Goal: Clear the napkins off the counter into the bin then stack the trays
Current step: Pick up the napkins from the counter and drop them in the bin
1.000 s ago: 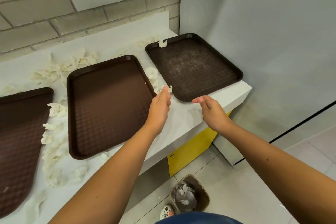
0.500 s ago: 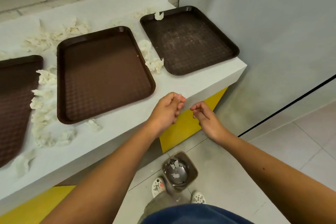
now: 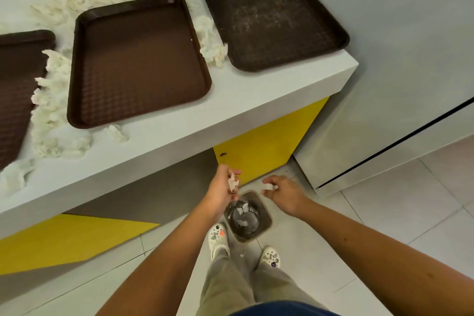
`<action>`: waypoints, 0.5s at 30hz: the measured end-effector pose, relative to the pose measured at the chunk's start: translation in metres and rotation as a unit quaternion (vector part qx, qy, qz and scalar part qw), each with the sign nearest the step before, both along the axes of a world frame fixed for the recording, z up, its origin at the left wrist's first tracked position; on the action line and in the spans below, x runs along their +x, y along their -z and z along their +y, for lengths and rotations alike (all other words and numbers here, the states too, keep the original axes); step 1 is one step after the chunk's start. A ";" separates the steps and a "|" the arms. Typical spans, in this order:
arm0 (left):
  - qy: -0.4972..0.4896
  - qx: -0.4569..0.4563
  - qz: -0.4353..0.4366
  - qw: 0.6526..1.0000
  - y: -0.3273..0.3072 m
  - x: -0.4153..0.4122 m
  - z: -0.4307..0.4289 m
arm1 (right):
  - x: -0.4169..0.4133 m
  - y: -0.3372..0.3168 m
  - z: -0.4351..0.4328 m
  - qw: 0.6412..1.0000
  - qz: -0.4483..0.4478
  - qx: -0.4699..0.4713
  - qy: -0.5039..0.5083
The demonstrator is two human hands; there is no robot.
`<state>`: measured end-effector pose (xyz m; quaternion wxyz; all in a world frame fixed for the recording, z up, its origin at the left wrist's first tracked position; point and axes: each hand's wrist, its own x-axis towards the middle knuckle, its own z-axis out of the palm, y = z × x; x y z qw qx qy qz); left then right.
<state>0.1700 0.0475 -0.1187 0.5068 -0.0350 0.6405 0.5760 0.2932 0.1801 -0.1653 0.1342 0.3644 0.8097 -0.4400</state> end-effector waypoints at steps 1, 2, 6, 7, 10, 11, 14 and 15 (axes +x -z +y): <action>0.011 -0.031 0.002 0.999 0.007 0.001 -0.002 | 0.001 0.001 0.001 1.000 -0.001 0.010 0.000; 0.032 -0.067 0.011 0.997 0.013 0.002 -0.004 | 0.002 0.000 0.002 1.000 0.007 0.012 0.006; 0.076 -0.126 0.011 0.989 0.033 0.005 -0.011 | 0.007 0.000 0.008 0.999 0.030 0.016 0.003; 0.071 -0.121 0.004 0.990 0.035 0.007 -0.011 | 0.009 0.001 0.008 0.999 0.028 0.018 -0.001; 0.045 -0.104 -0.013 0.993 0.042 0.011 -0.013 | 0.011 0.004 0.002 1.000 0.026 -0.017 -0.002; 0.042 -0.104 -0.009 0.994 0.043 0.013 -0.013 | 0.012 0.007 0.000 0.999 0.027 -0.033 -0.003; 0.031 -0.119 0.011 0.992 0.048 0.015 -0.013 | 0.012 0.009 -0.006 0.998 0.023 -0.059 0.007; 0.027 -0.127 0.017 0.991 0.050 0.014 -0.013 | 0.012 0.009 -0.006 0.998 0.027 -0.051 0.012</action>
